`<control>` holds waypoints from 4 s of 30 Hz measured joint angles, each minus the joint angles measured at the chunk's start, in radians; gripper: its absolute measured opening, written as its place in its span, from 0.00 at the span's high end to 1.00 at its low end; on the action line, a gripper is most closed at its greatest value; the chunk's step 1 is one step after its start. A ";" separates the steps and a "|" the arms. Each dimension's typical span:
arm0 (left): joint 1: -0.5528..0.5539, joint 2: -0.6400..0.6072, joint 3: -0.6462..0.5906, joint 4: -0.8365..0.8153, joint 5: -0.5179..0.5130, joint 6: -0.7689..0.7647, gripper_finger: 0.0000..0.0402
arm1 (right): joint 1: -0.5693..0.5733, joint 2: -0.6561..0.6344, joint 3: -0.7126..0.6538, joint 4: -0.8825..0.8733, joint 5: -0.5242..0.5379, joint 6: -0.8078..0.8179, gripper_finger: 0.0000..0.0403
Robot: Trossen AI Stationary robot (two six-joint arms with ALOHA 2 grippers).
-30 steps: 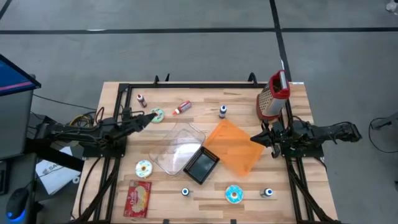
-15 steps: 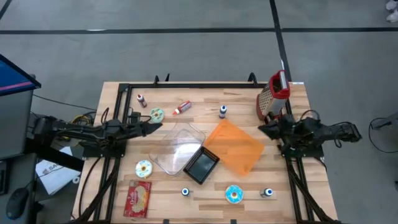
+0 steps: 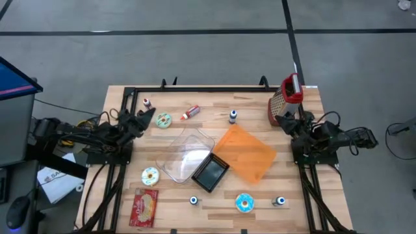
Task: Pick & Place Food Item
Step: Put the light blue donut into the black bin
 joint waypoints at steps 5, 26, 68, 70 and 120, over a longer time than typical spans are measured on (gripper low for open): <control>0.041 0.000 0.000 0.061 -0.029 0.027 0.83 | 0.002 0.000 0.000 0.016 -0.011 0.013 1.00; 0.062 0.021 0.244 -0.046 0.100 0.244 0.83 | 0.009 0.000 0.000 0.095 0.027 0.262 1.00; 0.272 0.645 1.044 -2.399 0.157 0.422 0.65 | 0.066 0.000 0.025 0.153 0.008 0.182 1.00; 0.349 0.688 1.087 -2.398 0.244 0.466 0.59 | 0.066 0.000 0.025 0.153 0.032 0.182 1.00; 0.763 1.058 1.052 -2.163 0.521 1.254 0.40 | 0.155 0.513 0.542 -0.193 0.090 -0.098 0.56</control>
